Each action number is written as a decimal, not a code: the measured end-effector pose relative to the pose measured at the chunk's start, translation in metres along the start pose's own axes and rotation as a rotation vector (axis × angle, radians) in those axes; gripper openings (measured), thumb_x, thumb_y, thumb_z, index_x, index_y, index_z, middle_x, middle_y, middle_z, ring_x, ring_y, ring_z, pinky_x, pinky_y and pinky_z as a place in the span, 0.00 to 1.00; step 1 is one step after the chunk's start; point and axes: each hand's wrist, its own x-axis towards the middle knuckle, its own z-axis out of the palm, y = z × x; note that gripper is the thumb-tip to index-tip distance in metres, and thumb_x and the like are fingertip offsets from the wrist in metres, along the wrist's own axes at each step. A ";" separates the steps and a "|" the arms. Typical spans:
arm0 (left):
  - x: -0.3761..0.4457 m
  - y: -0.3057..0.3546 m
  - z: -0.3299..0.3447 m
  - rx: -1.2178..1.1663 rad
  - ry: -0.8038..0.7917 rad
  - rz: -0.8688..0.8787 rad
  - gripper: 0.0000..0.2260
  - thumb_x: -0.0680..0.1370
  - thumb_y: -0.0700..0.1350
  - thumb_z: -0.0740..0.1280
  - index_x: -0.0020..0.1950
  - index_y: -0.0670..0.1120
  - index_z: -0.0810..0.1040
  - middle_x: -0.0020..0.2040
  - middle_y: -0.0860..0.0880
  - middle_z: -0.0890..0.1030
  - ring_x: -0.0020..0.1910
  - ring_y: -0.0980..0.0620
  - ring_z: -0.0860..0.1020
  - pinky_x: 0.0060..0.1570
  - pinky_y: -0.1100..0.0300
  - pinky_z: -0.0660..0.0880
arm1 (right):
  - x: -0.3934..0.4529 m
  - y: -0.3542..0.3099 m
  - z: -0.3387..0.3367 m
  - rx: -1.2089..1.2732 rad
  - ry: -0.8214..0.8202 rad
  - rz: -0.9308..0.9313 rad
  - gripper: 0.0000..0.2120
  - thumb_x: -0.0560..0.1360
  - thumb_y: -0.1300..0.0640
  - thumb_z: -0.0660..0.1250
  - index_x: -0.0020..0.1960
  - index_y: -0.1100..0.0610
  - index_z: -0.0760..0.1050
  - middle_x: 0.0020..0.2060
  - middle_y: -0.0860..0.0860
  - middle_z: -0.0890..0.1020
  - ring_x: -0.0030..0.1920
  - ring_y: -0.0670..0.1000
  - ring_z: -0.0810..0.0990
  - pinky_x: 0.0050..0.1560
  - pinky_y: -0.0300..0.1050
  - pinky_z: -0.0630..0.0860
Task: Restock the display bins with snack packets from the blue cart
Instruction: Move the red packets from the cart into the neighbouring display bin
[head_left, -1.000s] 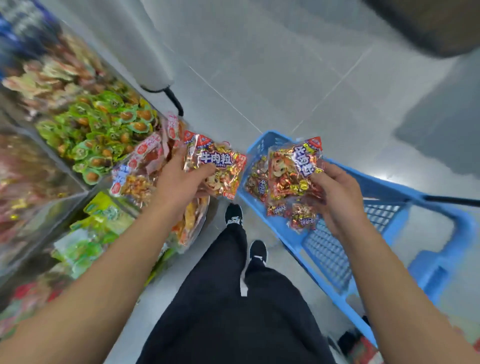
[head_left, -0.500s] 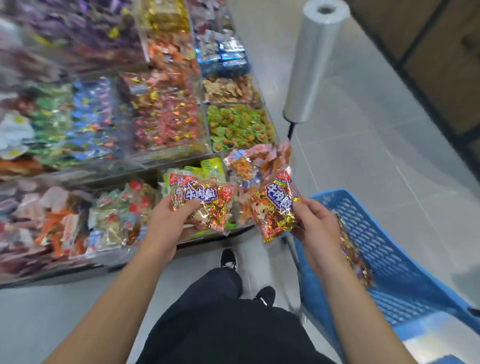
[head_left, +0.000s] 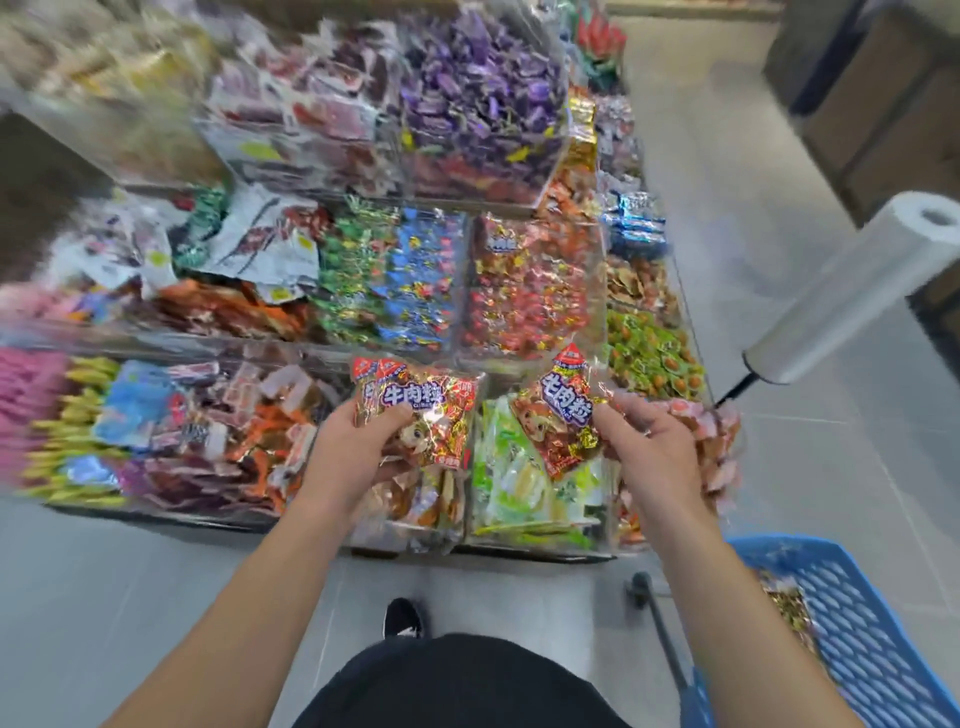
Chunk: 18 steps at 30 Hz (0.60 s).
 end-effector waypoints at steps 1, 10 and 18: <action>0.011 0.006 -0.009 -0.003 -0.011 0.006 0.06 0.77 0.46 0.73 0.52 0.50 0.80 0.37 0.48 0.84 0.34 0.52 0.84 0.37 0.52 0.83 | 0.005 -0.004 0.013 -0.028 -0.001 -0.020 0.06 0.73 0.55 0.74 0.41 0.44 0.83 0.38 0.37 0.85 0.39 0.36 0.81 0.37 0.27 0.74; 0.078 0.058 -0.044 -0.021 -0.063 -0.017 0.13 0.77 0.47 0.74 0.59 0.46 0.77 0.40 0.47 0.86 0.34 0.49 0.84 0.35 0.54 0.82 | 0.054 -0.044 0.076 -0.214 -0.023 -0.159 0.07 0.75 0.54 0.72 0.48 0.42 0.82 0.32 0.43 0.84 0.27 0.44 0.79 0.28 0.38 0.75; 0.129 0.088 -0.019 -0.011 -0.062 -0.011 0.12 0.78 0.47 0.73 0.59 0.44 0.79 0.50 0.43 0.86 0.43 0.46 0.86 0.41 0.51 0.83 | 0.141 -0.068 0.086 -0.275 0.017 -0.182 0.05 0.75 0.57 0.73 0.46 0.48 0.79 0.34 0.46 0.84 0.28 0.42 0.78 0.27 0.34 0.73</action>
